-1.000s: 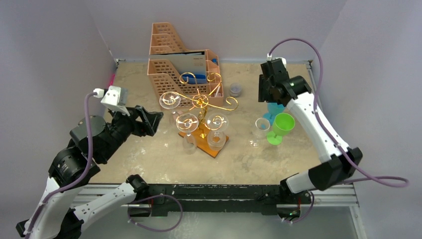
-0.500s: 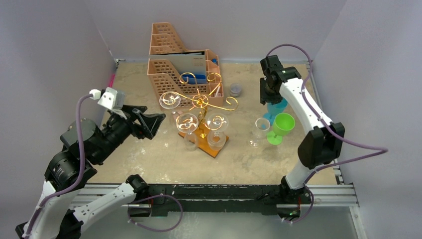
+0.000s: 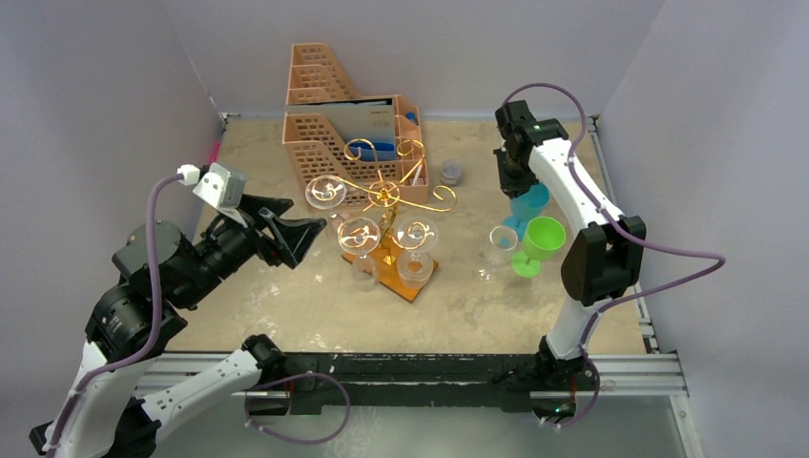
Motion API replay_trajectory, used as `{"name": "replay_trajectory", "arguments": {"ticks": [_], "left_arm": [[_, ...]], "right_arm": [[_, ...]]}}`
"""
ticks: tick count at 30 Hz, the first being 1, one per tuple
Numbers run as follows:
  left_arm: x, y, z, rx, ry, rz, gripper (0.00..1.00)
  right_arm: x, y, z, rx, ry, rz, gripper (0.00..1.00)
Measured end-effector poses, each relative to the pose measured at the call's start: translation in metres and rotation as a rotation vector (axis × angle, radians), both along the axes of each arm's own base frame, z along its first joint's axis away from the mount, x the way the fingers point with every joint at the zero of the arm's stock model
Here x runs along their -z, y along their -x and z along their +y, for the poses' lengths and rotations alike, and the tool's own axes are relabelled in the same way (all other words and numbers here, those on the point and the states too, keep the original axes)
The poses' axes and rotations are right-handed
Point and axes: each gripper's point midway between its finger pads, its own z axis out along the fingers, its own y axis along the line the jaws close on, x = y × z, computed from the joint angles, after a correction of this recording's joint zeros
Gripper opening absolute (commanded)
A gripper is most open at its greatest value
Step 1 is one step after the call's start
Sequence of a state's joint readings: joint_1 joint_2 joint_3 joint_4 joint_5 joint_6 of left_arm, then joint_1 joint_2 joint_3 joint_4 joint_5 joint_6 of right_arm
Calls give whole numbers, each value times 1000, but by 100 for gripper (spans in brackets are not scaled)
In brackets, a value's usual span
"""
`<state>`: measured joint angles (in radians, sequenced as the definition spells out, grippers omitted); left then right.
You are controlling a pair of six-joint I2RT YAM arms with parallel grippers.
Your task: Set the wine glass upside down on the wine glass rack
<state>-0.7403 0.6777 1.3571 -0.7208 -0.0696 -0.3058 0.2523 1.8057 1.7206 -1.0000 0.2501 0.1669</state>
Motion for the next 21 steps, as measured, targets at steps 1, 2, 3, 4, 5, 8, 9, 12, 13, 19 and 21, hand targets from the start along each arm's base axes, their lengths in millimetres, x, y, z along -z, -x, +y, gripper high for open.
{"name": "replay_trajectory", "arguments": {"ticks": [1,2,3,4,5,8,9,12,13,19,21], "left_arm": [[-2,0,-1,3,6,2,71],[-4,1,-1,4,13,5,70],[-6,1,-2,5,20,6,71],[-8,1,-2,5,29,9,70],[-10,1,-2,4,38,12,70],[-11,2,-3,5,61,24,70],[-12,3,-3,7,70,30,70],[-15,4,-7,19,95,41,69],[-16,3,-9,25,104,44,69],[-34,-8,-26,34,175,85,71],[-38,-13,-32,37,205,96,73]], "right_arm": [[0,0,1,-6,-5,2,0],[0,0,1,-10,-8,2,0],[0,-1,2,-14,-13,0,0],[0,-2,3,-18,-17,-6,0],[-1,-3,4,-21,-23,-12,0],[-7,-4,5,-32,-36,-52,0],[-11,-4,5,-34,-41,-72,0],[-33,-5,6,-38,-65,-162,0],[-41,-6,7,-38,-76,-196,0],[-106,-1,17,-55,-207,-478,0],[-124,4,21,-64,-255,-559,0]]}}
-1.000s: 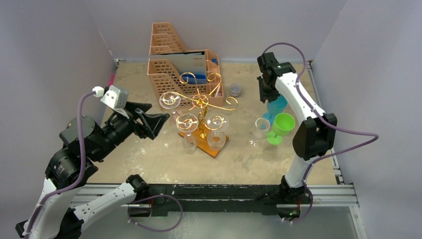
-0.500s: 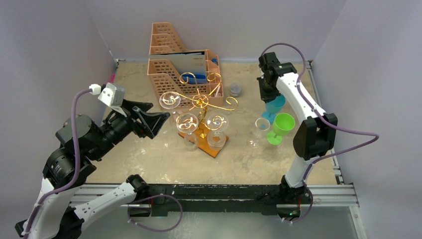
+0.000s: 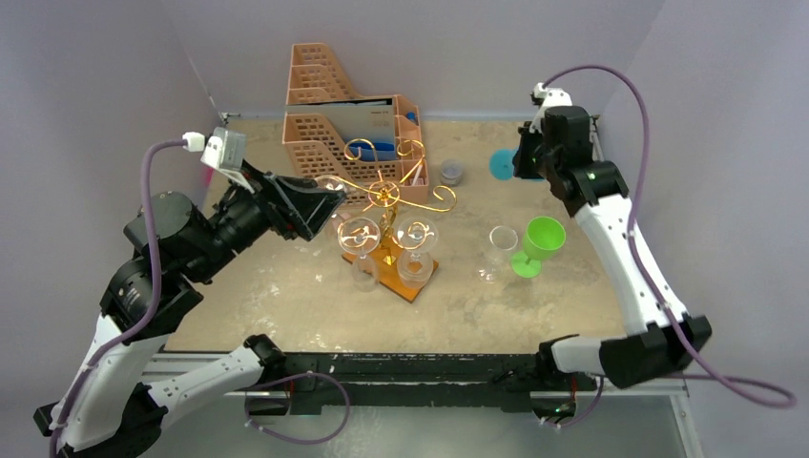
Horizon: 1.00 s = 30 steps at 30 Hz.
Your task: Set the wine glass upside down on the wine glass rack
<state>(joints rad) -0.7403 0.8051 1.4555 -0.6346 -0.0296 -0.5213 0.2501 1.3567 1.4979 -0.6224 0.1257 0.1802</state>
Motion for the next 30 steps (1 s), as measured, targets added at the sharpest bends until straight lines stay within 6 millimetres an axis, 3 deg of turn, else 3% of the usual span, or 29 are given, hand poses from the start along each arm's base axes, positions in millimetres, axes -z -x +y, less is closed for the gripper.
{"name": "replay_trajectory", "arguments": {"ticks": [10,18,25,30], "left_arm": [[-26,-32,-44,40,152,41,80],[-44,-57,-79,84,302,74,78],[-77,-71,-90,93,527,88,77],[-79,-92,-102,78,632,137,74]], "right_arm": [[-97,48,9,-71,-214,-439,0],[-167,86,38,-244,-453,-706,0],[-208,107,69,-446,-633,-818,0],[-221,114,83,-557,-679,-850,0]]}}
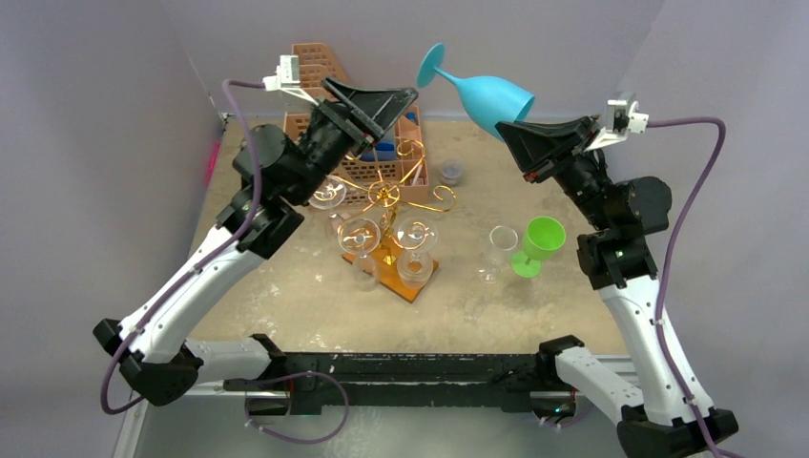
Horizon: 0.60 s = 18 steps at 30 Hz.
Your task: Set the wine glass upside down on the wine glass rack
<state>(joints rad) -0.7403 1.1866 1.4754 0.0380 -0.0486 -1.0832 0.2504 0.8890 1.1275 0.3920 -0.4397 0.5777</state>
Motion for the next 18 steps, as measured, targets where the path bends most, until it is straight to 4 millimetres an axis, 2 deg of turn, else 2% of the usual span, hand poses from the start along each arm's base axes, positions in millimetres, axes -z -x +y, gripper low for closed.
{"name": "replay_trajectory", "arguments": {"ticks": [6,7,9,11,18], "left_arm": [[11,-34,-30,-7,26,34,63],[13,-37,-33,-6,25,36,62],[17,-42,-42,-9,23,45,52],[19,-44,-47,-14,26,44,50],[-6,-43,-41,-70,108,-26,48]], "right_arm": [[0,-4,13,-83,5,-4,0],[0,-5,15,-90,3,-1,0],[0,-6,16,-99,-1,3,0],[-1,-6,16,-104,-6,3,0],[-11,2,17,-134,-33,-31,0]]}}
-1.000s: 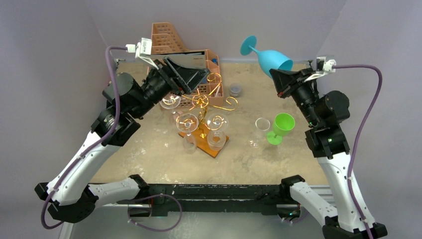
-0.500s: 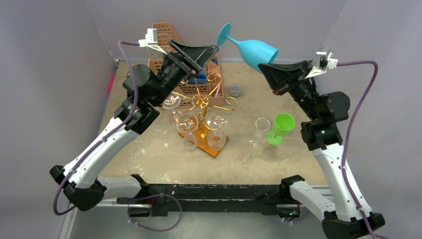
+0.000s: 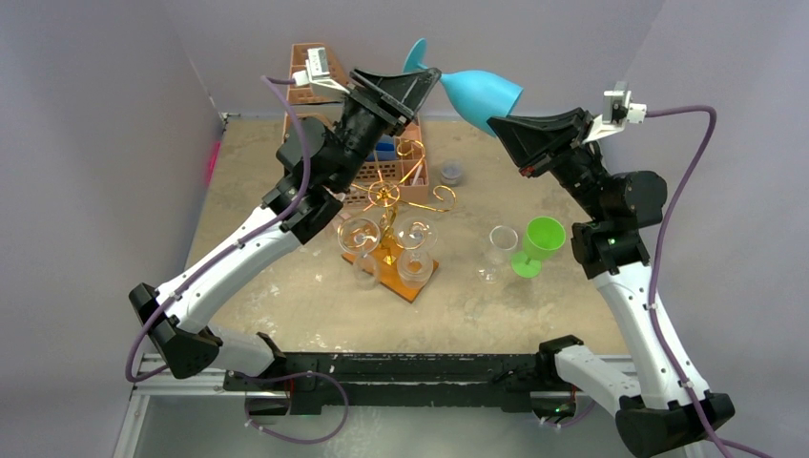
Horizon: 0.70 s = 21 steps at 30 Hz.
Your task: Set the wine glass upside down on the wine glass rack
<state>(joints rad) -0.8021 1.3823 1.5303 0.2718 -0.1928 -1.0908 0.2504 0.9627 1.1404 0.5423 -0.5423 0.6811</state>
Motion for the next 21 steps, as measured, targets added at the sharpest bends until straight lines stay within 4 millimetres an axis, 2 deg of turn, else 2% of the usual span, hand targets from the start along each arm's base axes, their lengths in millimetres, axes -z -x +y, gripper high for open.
{"name": "replay_trajectory", "arguments": {"ticks": [2,4,6,14,21], "left_arm": [[-4,-1,3,-23,14,-7,47],[-6,-4,8,-53,26,-9,39],[-6,-7,11,-76,30,-5,38],[-14,-18,4,-100,30,-14,37],[2,-29,-1,-128,1,31,41]], "right_arm": [[-4,1,0,-7,-13,-8,0],[-7,1,1,-16,-28,-13,0],[-8,0,1,-22,-37,-14,0],[-11,0,3,-42,-51,-22,0],[-14,2,5,-62,-56,-46,0]]}}
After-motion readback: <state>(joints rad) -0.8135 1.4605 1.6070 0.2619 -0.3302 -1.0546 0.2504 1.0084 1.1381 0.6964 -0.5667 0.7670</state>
